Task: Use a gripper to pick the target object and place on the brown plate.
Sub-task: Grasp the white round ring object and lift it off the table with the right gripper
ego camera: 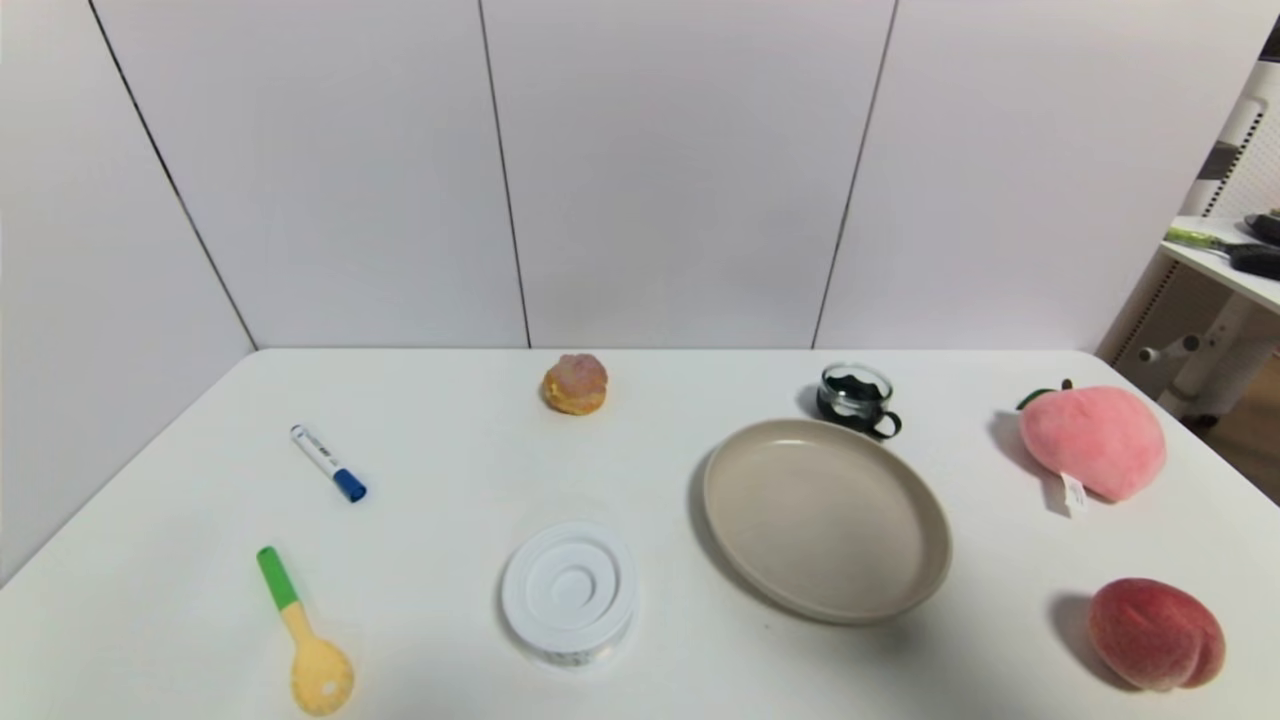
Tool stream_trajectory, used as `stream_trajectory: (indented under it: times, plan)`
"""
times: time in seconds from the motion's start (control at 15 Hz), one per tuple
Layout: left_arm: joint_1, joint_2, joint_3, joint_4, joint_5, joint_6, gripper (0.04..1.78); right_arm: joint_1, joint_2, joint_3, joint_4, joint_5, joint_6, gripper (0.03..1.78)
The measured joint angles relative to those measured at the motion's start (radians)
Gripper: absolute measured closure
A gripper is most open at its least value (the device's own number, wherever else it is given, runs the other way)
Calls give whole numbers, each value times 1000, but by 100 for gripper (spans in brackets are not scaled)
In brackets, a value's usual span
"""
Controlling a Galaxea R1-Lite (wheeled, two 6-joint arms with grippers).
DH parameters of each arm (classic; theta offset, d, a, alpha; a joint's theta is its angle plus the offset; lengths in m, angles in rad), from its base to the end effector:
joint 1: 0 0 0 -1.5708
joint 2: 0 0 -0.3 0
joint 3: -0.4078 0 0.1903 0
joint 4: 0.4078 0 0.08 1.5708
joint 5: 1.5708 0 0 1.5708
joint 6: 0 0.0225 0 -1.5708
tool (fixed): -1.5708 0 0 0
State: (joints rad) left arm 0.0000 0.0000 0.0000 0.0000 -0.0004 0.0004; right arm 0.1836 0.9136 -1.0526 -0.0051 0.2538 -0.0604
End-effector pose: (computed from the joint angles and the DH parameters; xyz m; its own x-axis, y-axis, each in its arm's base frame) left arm -0.0228 0.0000 0.0755 1.0000 -0.0004 0.0000 0.0004 1.0000 0.0004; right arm 0.0776 0.0202 0.3511 0.8960 0.4218 0.1390 -0.4117 0.9063 -0.0957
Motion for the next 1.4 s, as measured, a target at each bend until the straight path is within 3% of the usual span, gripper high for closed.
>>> stream_trajectory:
  times: [0.33,0.67,0.93,1.4]
  plan:
    - [0,0,0,0,0,0,13,296,341,-277,1,18,-7,11]
    - [0,0,0,0,0,0,13,499,567,-405,0,17,-12,11]
    - [0,0,0,0,0,0,13,569,687,-389,12,21,-12,11]
    - [0,0,0,0,0,0,13,571,846,-247,5,18,-14,11]
